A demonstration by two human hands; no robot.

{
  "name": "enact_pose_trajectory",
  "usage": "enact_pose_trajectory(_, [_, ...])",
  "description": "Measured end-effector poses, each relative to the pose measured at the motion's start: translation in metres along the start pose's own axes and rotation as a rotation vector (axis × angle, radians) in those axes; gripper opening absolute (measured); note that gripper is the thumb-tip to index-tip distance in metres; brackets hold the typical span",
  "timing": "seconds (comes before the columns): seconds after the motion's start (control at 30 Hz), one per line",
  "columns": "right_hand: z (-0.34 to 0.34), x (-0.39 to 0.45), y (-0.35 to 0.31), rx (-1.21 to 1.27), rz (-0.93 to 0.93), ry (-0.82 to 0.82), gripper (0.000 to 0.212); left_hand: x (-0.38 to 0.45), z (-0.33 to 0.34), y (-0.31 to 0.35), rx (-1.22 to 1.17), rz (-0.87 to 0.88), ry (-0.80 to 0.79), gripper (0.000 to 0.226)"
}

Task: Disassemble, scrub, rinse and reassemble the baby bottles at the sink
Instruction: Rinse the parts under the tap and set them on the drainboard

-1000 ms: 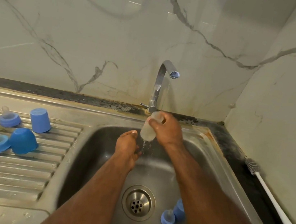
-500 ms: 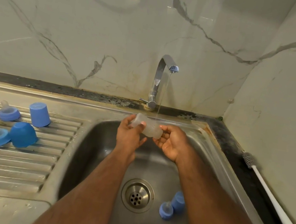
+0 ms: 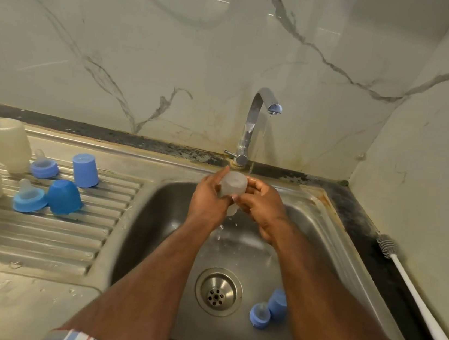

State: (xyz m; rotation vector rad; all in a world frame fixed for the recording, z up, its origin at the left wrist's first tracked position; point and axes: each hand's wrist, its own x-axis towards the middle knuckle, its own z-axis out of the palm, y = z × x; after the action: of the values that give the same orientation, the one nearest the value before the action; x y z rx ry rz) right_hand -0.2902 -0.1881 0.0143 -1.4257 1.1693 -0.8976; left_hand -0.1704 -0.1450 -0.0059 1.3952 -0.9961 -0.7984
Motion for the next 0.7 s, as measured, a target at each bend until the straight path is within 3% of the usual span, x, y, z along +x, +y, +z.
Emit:
enact_pose_trajectory(0.13, [0.007, -0.019, -0.018, -0.104, -0.033, -0.051, 0.059, -0.016, -0.018, 0.010, 0.015, 0.008, -0.034, 0.070])
enact_pose_trajectory(0.27, [0.026, -0.038, -0.038, -0.220, -0.104, -0.070, 0.059, -0.028, -0.046, 0.023, 0.095, 0.021, 0.019, 0.049])
enact_pose_trajectory(0.5, [0.114, -0.075, -0.073, -0.359, -0.309, -0.192, 0.077, -0.058, -0.158, 0.037, 0.204, 0.130, 0.122, 0.041])
enact_pose_trajectory(0.6, [0.156, -0.093, -0.080, -0.341, -0.364, -0.253, 0.068, -0.079, -0.210, 0.041, 0.220, 0.132, 0.126, 0.034])
enact_pose_trajectory(0.7, [0.203, -0.110, -0.082, -0.337, -0.409, -0.303, 0.068, -0.101, -0.262, 0.040, 0.140, 0.065, 0.187, 0.041])
